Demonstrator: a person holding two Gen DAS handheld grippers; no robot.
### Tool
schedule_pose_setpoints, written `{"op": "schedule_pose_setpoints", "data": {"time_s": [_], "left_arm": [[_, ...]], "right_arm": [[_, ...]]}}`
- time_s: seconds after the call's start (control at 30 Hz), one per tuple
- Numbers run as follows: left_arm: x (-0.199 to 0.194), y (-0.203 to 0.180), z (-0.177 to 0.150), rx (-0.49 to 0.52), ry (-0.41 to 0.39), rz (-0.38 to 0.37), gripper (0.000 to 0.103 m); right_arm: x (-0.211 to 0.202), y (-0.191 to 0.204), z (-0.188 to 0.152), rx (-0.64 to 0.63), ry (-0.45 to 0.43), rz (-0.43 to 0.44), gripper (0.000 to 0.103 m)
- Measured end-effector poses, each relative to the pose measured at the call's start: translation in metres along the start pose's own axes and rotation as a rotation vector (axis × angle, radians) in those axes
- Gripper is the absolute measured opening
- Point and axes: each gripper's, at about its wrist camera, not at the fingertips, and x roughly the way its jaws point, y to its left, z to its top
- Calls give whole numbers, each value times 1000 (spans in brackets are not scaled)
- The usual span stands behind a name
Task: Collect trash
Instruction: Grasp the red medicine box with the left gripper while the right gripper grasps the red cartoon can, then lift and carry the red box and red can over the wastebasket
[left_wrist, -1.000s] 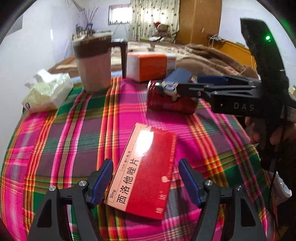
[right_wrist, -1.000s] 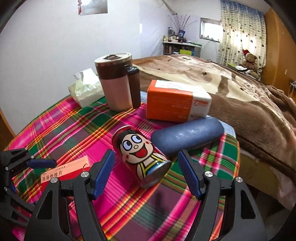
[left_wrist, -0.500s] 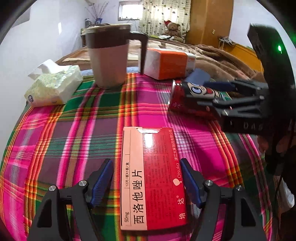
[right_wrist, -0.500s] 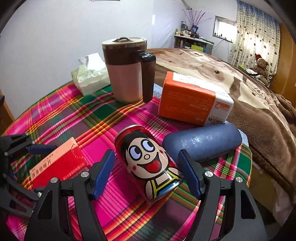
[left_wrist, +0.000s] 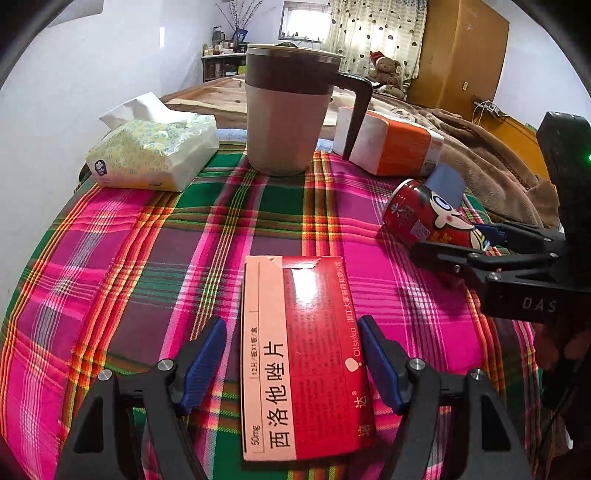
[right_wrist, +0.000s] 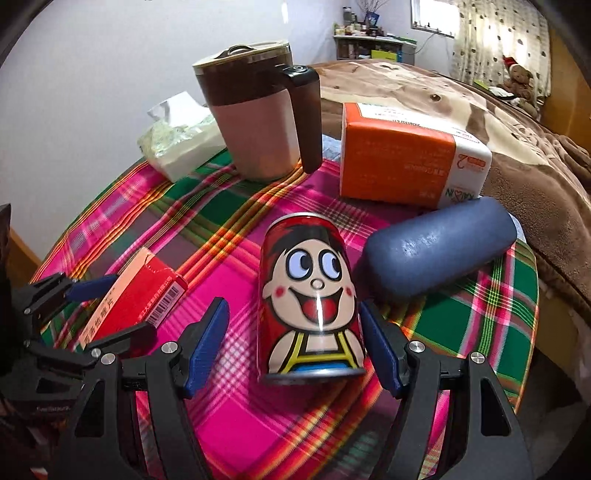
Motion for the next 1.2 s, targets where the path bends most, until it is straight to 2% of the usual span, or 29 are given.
{"op": "schedule_pose_setpoints", "data": {"time_s": [0.13, 0.2, 0.27, 0.3, 0.7, 1.2], "left_arm": [[3, -1, 1, 6, -4, 10, 71], [3, 1, 1, -4, -5, 14, 65], [2, 1, 2, -13, -7, 11, 65], [2, 1, 1, -10, -8, 12, 65], [-14, -3, -2, -10, -41, 7, 64], [-73, -32, -24, 25, -112, -28, 64]], "right_arm": [[2, 4, -2, -4, 2, -27, 72], [4, 2, -1, 8, 8, -41, 69], [6, 2, -1, 26, 11, -55, 55], [6, 0, -2, 35, 10, -54, 54], [-9, 3, -14, 98, -30, -73, 54], [-75, 7, -51, 159, -113, -96, 54]]}}
